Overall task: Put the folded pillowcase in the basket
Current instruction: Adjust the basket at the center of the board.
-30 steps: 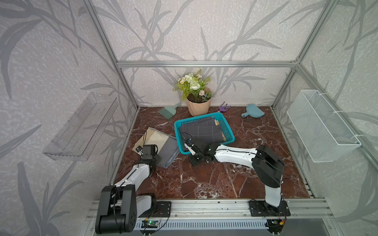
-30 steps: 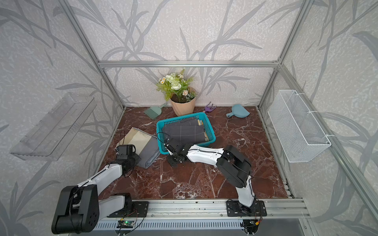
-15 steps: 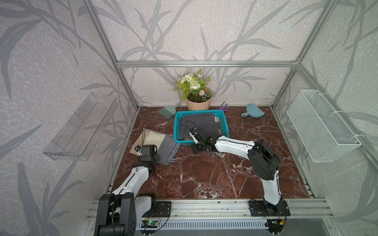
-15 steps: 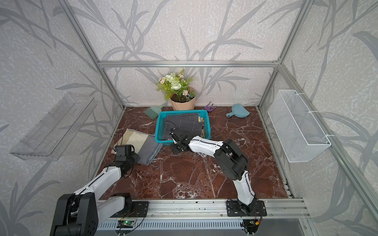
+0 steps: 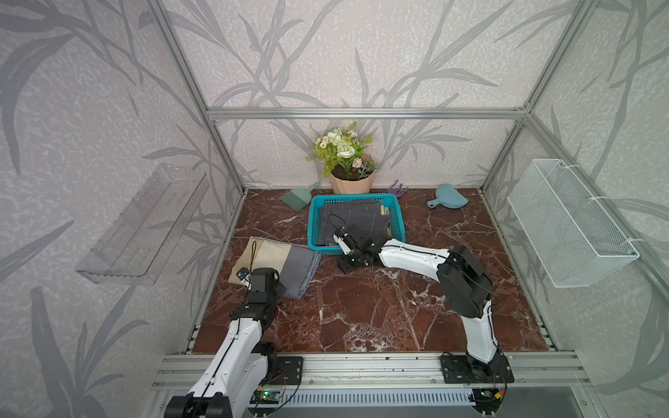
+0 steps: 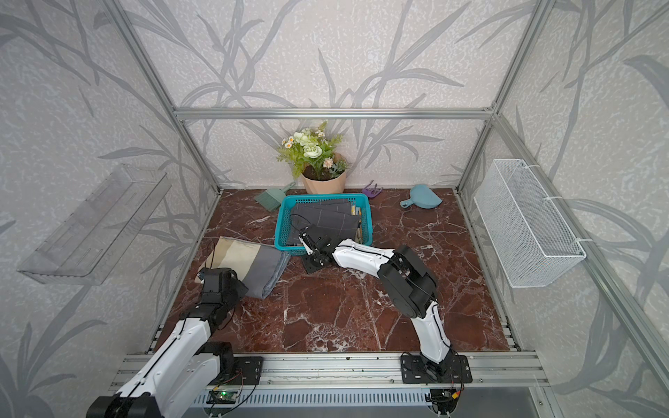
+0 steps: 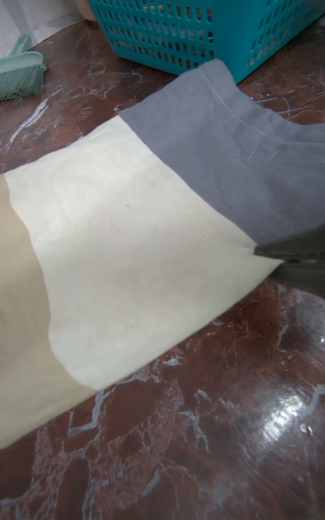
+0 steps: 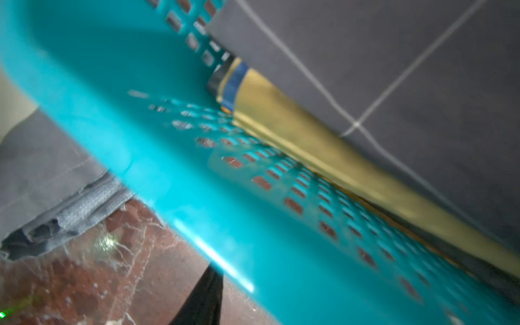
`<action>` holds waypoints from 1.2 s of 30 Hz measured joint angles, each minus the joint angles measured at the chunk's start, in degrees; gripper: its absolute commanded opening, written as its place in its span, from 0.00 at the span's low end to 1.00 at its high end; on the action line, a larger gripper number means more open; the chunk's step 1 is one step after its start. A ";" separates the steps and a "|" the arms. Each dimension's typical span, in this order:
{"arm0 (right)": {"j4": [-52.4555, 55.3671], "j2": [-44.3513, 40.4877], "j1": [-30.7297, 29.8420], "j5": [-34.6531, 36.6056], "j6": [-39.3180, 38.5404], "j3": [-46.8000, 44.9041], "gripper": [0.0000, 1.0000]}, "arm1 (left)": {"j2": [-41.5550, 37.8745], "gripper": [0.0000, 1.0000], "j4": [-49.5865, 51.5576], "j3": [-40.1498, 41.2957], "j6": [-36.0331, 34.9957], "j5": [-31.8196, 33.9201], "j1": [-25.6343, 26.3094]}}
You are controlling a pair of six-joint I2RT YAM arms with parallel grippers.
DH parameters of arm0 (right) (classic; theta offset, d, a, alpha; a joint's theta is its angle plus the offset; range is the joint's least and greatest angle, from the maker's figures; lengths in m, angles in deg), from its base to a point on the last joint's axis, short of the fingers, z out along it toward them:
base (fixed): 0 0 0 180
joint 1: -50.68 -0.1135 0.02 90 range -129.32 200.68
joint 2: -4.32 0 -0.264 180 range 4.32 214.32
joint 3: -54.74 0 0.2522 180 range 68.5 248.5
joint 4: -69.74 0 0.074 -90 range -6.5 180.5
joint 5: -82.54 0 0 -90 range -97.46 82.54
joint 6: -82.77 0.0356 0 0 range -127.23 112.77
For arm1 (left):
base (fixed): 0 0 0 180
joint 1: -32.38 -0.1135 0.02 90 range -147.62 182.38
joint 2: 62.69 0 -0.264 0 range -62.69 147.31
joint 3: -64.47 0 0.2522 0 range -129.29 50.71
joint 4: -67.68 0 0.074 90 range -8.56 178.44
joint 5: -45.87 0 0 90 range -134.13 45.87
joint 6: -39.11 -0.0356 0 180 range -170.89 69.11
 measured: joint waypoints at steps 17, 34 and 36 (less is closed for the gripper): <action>-19.45 -1.29 -5.16 -9.64 22.84 -7.85 0.99 | -6.58 1.00 7.56 -4.11 3.63 2.60 5.57; -25.24 7.91 -11.61 -5.62 35.85 -2.21 0.76 | 14.14 1.00 3.56 -28.59 -8.55 6.16 5.33; -25.20 8.37 -11.85 -5.66 36.35 -1.68 0.71 | 14.62 1.00 3.54 -28.61 -9.20 6.29 5.07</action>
